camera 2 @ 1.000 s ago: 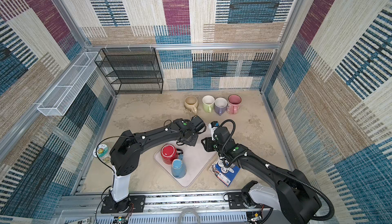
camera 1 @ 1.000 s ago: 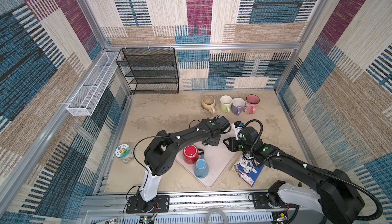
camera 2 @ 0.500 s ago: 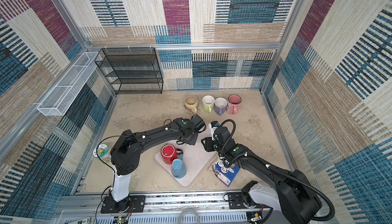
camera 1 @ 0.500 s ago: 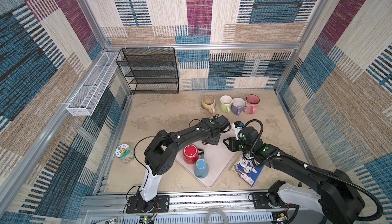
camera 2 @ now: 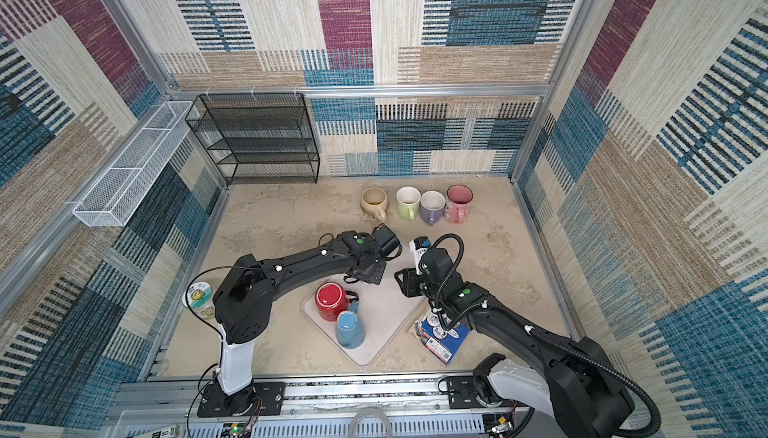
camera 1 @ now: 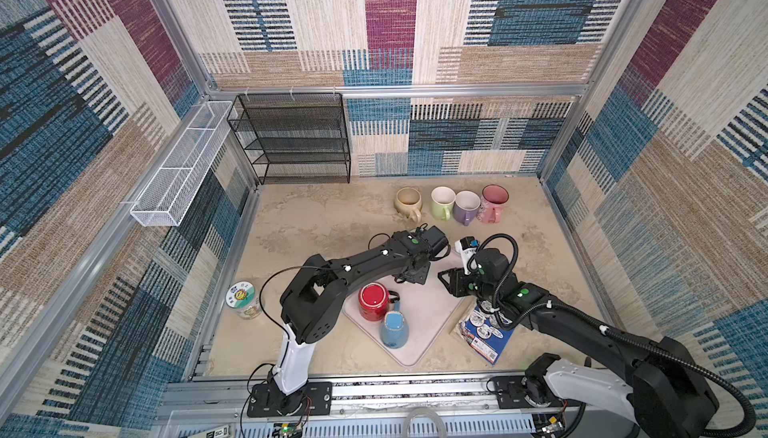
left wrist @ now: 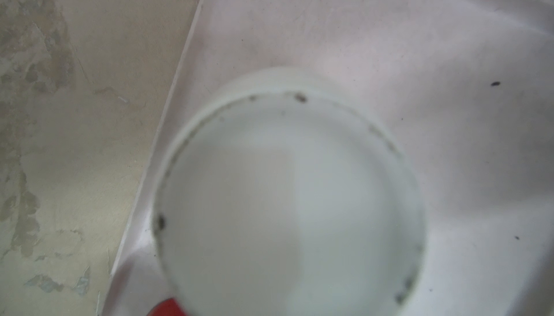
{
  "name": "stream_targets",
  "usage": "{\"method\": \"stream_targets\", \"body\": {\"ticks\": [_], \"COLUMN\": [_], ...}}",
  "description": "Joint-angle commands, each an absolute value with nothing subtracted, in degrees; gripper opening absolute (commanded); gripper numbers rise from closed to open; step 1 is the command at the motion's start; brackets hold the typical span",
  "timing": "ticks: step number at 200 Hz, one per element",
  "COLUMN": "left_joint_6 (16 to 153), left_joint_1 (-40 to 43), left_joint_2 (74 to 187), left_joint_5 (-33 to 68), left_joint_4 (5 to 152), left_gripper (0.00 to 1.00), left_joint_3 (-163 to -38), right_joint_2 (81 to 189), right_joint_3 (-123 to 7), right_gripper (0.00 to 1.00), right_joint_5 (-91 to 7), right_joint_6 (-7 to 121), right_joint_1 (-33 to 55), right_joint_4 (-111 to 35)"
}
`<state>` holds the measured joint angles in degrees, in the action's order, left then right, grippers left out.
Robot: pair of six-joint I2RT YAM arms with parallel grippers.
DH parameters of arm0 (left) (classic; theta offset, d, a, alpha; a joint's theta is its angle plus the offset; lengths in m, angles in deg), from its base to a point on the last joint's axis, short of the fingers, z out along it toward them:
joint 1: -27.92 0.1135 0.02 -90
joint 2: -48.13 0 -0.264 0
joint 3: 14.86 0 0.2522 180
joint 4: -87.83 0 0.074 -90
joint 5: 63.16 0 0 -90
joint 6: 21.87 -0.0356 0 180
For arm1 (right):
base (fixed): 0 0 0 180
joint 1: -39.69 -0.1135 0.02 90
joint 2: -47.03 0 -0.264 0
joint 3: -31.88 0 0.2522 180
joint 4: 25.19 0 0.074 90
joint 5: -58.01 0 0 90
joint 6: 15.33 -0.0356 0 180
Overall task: Turn the mug right side up
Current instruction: 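Lift the white mug off the tray with both grippers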
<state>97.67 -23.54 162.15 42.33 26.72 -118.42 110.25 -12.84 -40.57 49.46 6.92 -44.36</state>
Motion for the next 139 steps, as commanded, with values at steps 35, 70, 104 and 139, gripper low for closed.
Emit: {"method": "stream_targets", "body": {"ticks": [35, 70, 104, 139], "left_joint_6": [96.3, 95.2, 94.5, 94.0], "left_joint_1": [-23.4, -23.5, -23.4, -23.3], "left_joint_2": [154.6, 149.2, 144.0, 138.2], "left_joint_5": [40.1, 38.0, 35.9, 34.3], "left_joint_4": [30.7, 33.0, 35.6, 39.4], "left_gripper": [0.0, 0.0, 0.0, 0.0], "left_joint_3": [-113.2, -110.0, -106.8, -102.7], "right_joint_2": [106.0, 104.3, 103.0, 100.9], "right_joint_3": [-10.7, -10.1, -9.3, -7.8], "right_gripper": [0.5, 0.59, 0.67, 0.7], "right_joint_5": [-39.0, -40.0, -41.8, -43.7], "right_joint_6": [49.7, 49.7, 49.6, 49.1], "right_joint_1": [7.0, 7.0, 6.9, 7.0], "right_joint_4": [-40.5, -39.1, -37.0, -33.6]}}
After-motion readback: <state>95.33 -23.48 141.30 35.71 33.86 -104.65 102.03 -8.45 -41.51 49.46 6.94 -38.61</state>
